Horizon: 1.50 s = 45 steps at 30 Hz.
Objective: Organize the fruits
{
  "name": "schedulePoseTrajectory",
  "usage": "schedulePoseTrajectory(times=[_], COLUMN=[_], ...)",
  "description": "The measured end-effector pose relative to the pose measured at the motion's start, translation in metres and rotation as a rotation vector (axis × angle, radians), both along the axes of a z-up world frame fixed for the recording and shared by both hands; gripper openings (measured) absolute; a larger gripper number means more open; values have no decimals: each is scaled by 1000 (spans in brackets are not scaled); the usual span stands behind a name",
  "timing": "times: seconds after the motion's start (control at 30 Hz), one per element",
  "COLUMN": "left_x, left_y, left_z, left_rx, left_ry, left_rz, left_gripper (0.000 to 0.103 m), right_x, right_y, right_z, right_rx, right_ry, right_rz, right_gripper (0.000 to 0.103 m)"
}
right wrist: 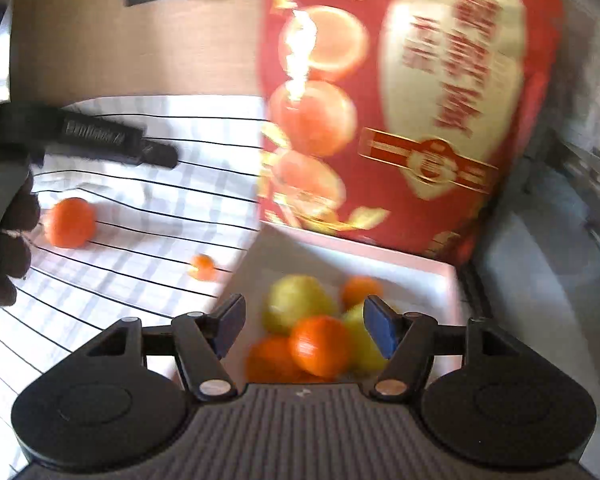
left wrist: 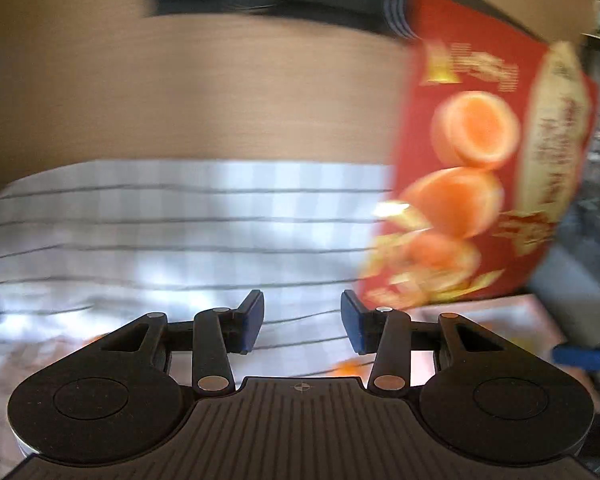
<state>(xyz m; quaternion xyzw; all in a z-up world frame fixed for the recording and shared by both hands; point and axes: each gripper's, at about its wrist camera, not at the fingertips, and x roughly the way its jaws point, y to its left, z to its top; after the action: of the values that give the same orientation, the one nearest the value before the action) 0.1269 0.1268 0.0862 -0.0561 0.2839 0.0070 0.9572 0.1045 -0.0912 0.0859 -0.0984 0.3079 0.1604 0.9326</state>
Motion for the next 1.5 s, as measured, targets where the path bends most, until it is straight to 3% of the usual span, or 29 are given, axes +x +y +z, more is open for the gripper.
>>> schedulePoseTrajectory(times=[0.17, 0.27, 0.37, 0.5, 0.57, 0.7, 0.8, 0.83, 0.87, 0.93, 1.03, 1.23, 1.37, 1.5], left_x=[-41, -70, -98, -115, -115, -102, -79, -70, -61, -43, -30, -37, -31, -15], left_y=[57, 84, 106, 124, 132, 137, 130, 127, 124, 121, 119, 116, 122, 117], left_z=[-10, -19, -32, -50, -53, -41, -29, -27, -26, -25, -21, -31, -34, -26], left_rx=[-9, -63, -145, -173, -168, -136, -45, -1, 33, 66, 50, 28, 33, 71], left_ry=[38, 83, 116, 145, 145, 100, 46, 30, 26, 32, 54, 96, 113, 102], left_rz=[77, 116, 127, 131, 126, 78, 30, 28, 31, 21, 10, -5, 21, 4], left_gripper=[47, 47, 47, 47, 47, 47, 47, 47, 47, 47, 47, 48, 48, 48], right_x=[5, 20, 38, 69, 85, 109, 114, 114, 114, 111, 94, 26, -15, -45], right_y=[55, 84, 103, 120, 130, 150, 160, 163, 164, 163, 160, 163, 173, 184], right_z=[-2, -7, -16, -28, -35, -54, -67, -70, -72, -70, -61, -37, -44, -56], right_rx=[5, 12, 10, -10, -34, -111, -167, -192, -194, -186, -137, -12, 29, 3], right_ry=[32, 76, 120, 171, 206, 245, 260, 255, 267, 272, 264, 252, 281, 275], right_rz=[66, 94, 80, 32, 19, -27, -63, -68, -63, -72, -54, 107, 186, 227], right_gripper=[68, 68, 68, 64, 55, 52, 37, 28, 28, 27, 27, 27, 27, 27])
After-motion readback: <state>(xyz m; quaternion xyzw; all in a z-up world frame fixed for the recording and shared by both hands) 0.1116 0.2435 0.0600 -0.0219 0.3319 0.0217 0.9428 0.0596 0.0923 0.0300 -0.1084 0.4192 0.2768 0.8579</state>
